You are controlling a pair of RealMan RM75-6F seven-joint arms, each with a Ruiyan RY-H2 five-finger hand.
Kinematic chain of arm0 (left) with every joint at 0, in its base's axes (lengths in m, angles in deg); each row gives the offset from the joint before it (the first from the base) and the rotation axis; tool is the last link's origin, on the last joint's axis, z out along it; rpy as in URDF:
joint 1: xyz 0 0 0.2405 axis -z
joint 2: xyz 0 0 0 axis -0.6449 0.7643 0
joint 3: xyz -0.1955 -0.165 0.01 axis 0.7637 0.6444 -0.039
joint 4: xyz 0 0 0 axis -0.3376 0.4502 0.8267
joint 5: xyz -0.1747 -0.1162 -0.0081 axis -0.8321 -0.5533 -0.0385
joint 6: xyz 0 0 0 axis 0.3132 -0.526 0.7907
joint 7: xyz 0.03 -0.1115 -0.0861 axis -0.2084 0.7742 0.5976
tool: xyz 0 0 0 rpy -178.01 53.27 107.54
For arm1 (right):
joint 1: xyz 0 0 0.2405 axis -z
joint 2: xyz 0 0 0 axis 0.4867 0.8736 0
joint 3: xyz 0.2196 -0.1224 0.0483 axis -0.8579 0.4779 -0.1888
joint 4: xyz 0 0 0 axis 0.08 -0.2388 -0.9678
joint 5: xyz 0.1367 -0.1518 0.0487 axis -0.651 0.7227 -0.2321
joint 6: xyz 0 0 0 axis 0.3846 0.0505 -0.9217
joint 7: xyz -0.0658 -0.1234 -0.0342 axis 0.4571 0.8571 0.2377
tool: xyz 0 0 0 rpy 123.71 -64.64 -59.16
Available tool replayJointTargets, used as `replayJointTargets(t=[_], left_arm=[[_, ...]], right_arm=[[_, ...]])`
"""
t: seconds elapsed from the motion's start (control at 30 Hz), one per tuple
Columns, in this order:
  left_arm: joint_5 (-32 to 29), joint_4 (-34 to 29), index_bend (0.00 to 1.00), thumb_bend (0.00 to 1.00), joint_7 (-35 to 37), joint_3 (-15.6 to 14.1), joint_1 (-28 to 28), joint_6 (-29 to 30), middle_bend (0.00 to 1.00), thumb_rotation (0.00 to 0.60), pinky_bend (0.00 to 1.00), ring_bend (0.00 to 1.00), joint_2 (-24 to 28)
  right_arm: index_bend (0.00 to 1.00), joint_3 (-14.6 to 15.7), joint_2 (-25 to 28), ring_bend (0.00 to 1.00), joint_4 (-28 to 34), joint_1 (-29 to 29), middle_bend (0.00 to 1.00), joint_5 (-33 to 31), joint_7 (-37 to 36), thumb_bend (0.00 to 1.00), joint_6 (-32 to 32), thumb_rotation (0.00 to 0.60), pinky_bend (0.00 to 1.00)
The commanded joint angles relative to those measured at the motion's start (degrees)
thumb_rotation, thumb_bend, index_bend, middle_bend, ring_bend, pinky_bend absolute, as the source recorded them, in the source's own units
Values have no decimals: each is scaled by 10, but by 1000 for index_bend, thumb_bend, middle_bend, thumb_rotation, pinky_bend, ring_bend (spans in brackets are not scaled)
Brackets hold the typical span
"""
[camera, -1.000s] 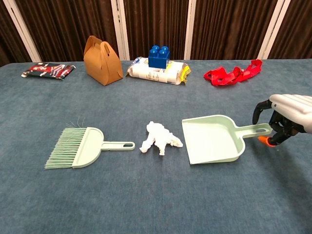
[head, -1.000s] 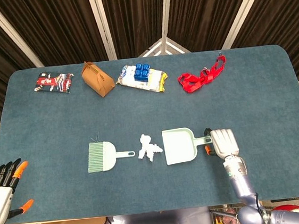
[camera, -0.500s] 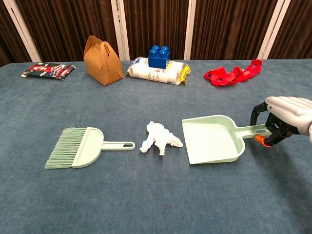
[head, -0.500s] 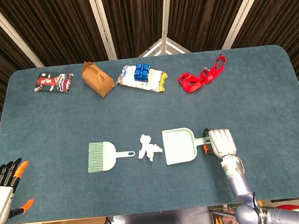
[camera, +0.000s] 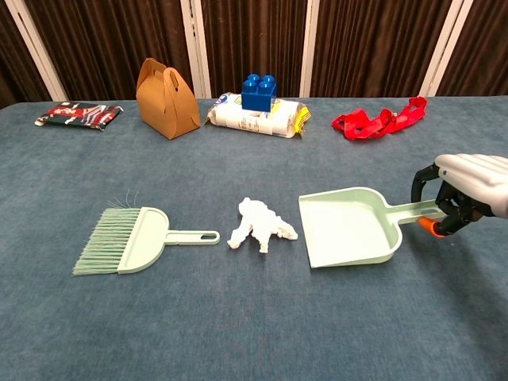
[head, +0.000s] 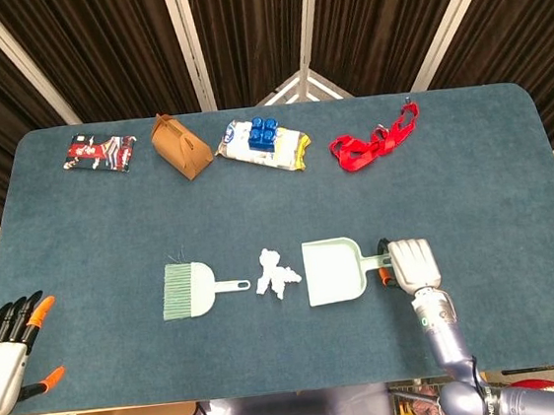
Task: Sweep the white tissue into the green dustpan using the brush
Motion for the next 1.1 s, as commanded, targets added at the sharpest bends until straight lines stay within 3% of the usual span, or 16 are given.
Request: replayJointTargets(t=[0.03,0.2,0.4,0.5,0.63,0.77,1.1], left_arm=[[-11,-8,0,3,-24,18,15,-10,0,600,137,40,1],[-51,-18,43,49,-73,60,50,-41,125,600,286,226,-11],[-130,-14,175,143,-135,119,117,-107,467,600,549,529,-44],[-185,-21,301,193,-161,141,146,-143,678,600,760,739,-67],[-260,-35,345,254,-201,162,183,-179,829,600,934,900,-100],[-319,-37,402,283,-262,172,222,-197,907,600,996,965,-140],[-429,-11,484,323,-380,165,290,-189,973,600,1000,1000,-248]], right_arm=[[623,2,5,887,6,0,912,4,3,583,-3,600,922],[623,3,1,887,13,-2,912,5,18,582,-13,600,922],[628,1,5,887,27,-3,912,1,29,583,-23,600,922],[636,2,6,887,32,-3,912,-1,34,582,-25,600,922],[636,3,5,887,35,-3,912,-4,39,583,-28,600,922],[635,-2,4,887,29,-9,912,-11,44,582,-23,600,922],[635,-2,10,887,31,-10,912,-23,49,584,-25,600,922]])
